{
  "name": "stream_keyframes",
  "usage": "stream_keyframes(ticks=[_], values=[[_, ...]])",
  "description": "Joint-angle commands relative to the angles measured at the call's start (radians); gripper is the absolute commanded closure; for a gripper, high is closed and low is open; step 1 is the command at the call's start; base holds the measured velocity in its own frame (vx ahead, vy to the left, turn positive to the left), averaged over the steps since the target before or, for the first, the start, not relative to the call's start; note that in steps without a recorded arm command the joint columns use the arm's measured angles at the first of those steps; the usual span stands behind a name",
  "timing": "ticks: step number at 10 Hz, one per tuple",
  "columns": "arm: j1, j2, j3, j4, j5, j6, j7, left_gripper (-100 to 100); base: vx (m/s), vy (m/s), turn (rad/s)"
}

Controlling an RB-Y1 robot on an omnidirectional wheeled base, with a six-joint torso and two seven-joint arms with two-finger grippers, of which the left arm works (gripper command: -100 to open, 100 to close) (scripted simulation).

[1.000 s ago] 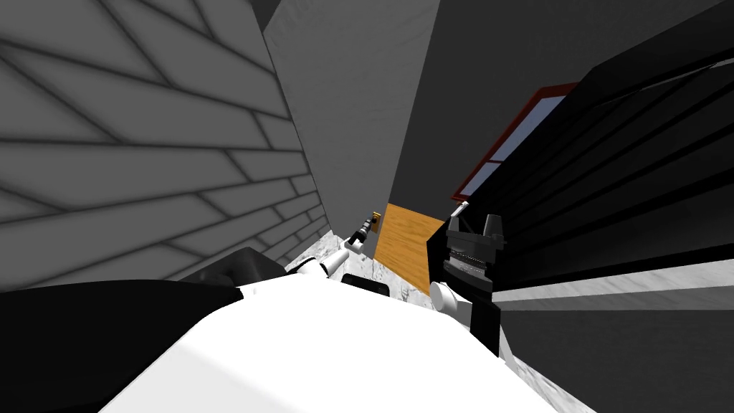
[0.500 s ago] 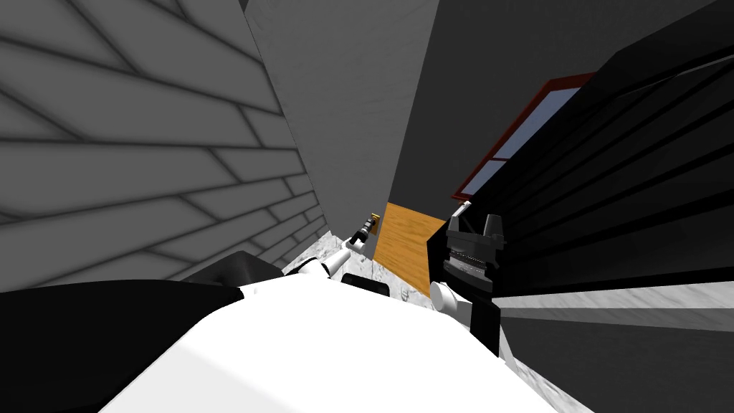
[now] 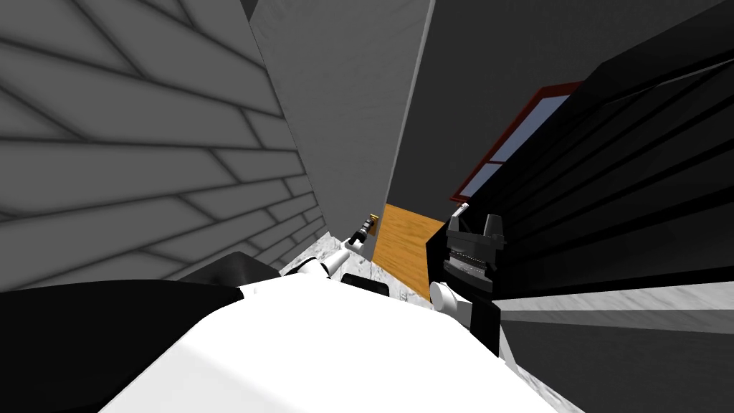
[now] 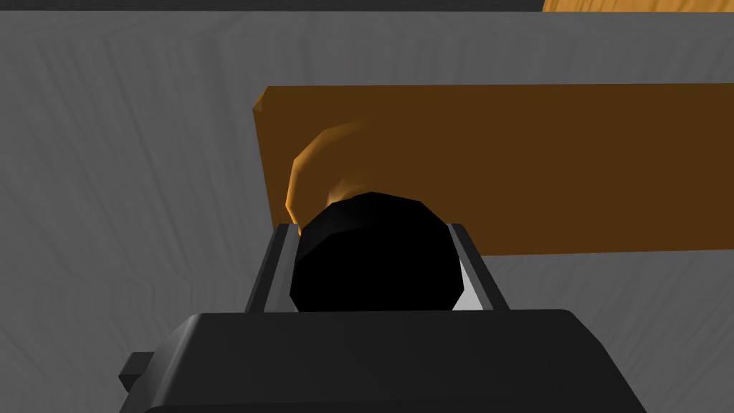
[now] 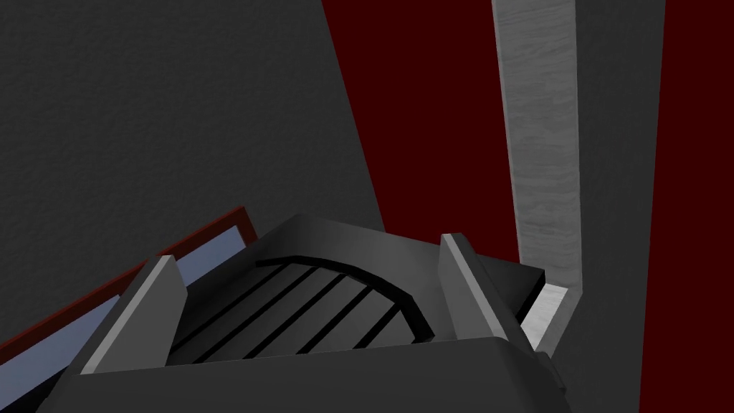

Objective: Push the door open

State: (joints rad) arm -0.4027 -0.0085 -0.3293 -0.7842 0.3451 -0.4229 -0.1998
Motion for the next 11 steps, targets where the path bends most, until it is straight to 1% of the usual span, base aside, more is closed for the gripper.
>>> stream_keyframes(ticks=[1,2,3,5,7,8,11], values=[[-0.003,0.019,0.022,-0.017,0.002,0.003,-0.007,100,0.15,-0.134,0.042],[-0.004,0.027,0.032,-0.015,0.003,0.002,-0.009,100,0.165,-0.15,0.082],[-0.004,0.031,0.038,-0.014,0.004,0.001,-0.01,100,0.139,-0.108,0.041],[-0.006,0.047,0.063,-0.008,0.007,-0.001,-0.015,100,0.171,-0.13,0.049],[-0.008,0.054,0.077,-0.004,0.008,-0.003,-0.017,100,0.152,-0.103,0.088],[0.003,0.057,0.069,-0.023,0.01,0.01,-0.017,-100,-0.079,-0.029,0.03],[0.006,0.056,0.065,-0.027,0.012,0.01,-0.015,-100,-0.182,0.007,0.006]])
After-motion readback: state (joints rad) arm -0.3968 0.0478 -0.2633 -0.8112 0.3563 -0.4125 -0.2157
